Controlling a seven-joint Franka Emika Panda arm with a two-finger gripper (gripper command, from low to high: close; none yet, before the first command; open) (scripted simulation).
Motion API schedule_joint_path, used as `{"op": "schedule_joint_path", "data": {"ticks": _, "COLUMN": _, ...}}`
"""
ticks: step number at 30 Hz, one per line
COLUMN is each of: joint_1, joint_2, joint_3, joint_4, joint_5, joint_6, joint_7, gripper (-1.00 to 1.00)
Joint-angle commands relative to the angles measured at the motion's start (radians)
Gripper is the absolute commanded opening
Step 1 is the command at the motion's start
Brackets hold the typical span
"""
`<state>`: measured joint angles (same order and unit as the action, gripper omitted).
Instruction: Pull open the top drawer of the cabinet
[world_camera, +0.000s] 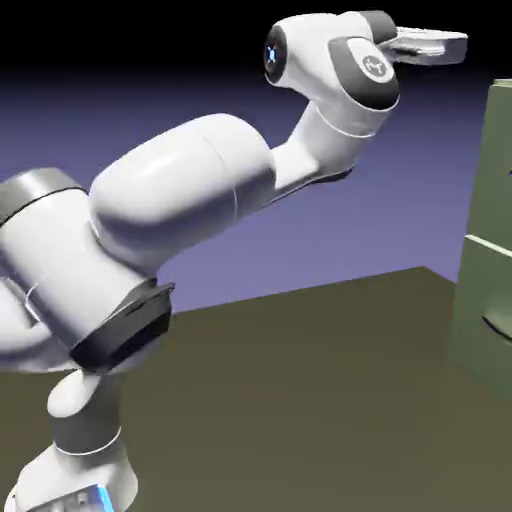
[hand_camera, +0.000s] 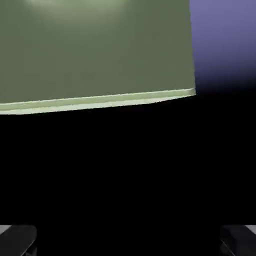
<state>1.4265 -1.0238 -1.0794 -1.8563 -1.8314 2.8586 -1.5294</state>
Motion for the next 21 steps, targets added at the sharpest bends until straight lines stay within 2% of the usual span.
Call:
{"op": "schedule_joint_path", "data": {"ticks": 1, "joint_1": 0.027, "joint_2": -0.009, "joint_3": -0.021, "joint_4": 0.018, "joint_5": -0.035, "joint_6": -0.003, "joint_7": -0.044, "gripper": 0.0}}
{"op": "schedule_joint_path", "data": {"ticks": 21, "joint_1": 0.569, "joint_2": -0.183, "joint_3": -0.434, "joint_4": 0.384, "joint_5": -0.737, "joint_6": -0.072, "joint_7": -0.913, "gripper": 0.0}}
